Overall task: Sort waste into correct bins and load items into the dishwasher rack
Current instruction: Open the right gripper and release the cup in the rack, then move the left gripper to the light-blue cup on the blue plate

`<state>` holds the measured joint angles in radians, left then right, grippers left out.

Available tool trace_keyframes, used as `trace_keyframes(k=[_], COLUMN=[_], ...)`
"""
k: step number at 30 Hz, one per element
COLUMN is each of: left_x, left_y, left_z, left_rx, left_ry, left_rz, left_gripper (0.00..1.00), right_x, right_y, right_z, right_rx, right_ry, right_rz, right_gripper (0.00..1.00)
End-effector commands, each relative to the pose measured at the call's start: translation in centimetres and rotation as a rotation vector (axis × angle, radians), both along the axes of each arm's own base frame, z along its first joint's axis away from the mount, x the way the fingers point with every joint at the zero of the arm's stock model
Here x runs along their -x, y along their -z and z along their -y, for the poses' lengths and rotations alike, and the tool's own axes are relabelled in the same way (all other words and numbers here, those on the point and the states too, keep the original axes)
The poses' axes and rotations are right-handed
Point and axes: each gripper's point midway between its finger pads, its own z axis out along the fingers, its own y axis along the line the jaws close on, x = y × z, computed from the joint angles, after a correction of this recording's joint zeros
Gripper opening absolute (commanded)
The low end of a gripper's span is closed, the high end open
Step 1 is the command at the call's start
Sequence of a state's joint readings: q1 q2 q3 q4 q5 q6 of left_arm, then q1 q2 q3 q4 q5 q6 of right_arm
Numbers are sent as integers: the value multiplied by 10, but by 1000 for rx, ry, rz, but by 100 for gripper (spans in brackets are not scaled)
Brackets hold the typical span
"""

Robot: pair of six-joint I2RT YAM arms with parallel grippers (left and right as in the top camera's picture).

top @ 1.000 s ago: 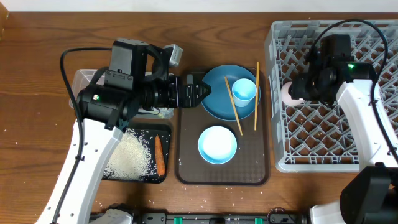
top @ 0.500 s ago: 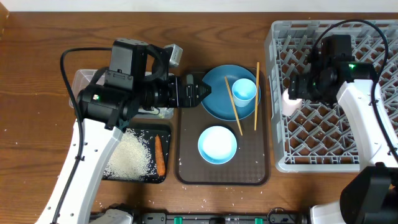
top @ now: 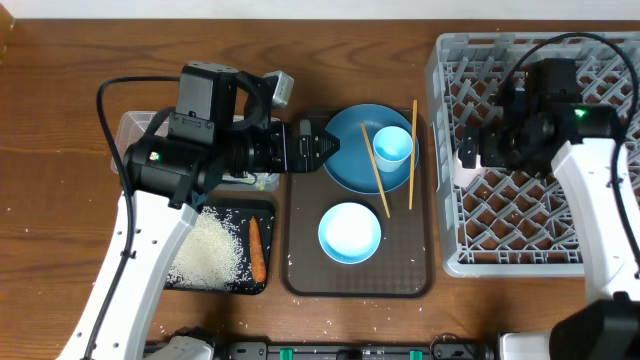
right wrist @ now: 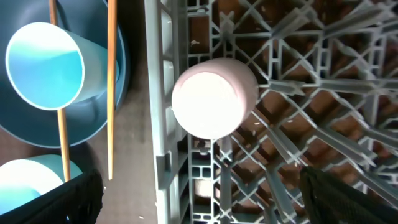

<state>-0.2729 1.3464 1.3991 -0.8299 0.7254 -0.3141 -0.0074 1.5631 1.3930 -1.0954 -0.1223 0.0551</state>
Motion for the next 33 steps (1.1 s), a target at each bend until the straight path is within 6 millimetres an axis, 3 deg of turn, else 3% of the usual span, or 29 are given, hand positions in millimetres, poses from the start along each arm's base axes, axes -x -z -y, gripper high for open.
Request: trace_keyframes(k=[1, 12, 15, 20, 27, 33], left_x=[-1, -11, -9, -17, -35, -27], left_y=[2, -6, -3, 22, 50, 86], left_z=[-1, 2, 9, 15, 3, 26], left_rx=[-7, 14, 23, -101, -202, -232], left_ry=[-1, -6, -12, -60, -189, -176], left_rz=[2, 51, 13, 3, -54, -195], left_gripper=[95, 100, 93, 91, 91, 91], right_x=[-3, -3, -3, -3, -3, -3], right_y=[-10, -10, -10, -10, -10, -10], right_z=[7, 6, 6, 6, 5, 6], right_rx=[24, 24, 24, 24, 24, 24], right_ry=[4, 3, 3, 3, 1, 1], right_rz=[30, 30, 30, 30, 30, 30], right_gripper=[99, 99, 99, 99, 99, 99])
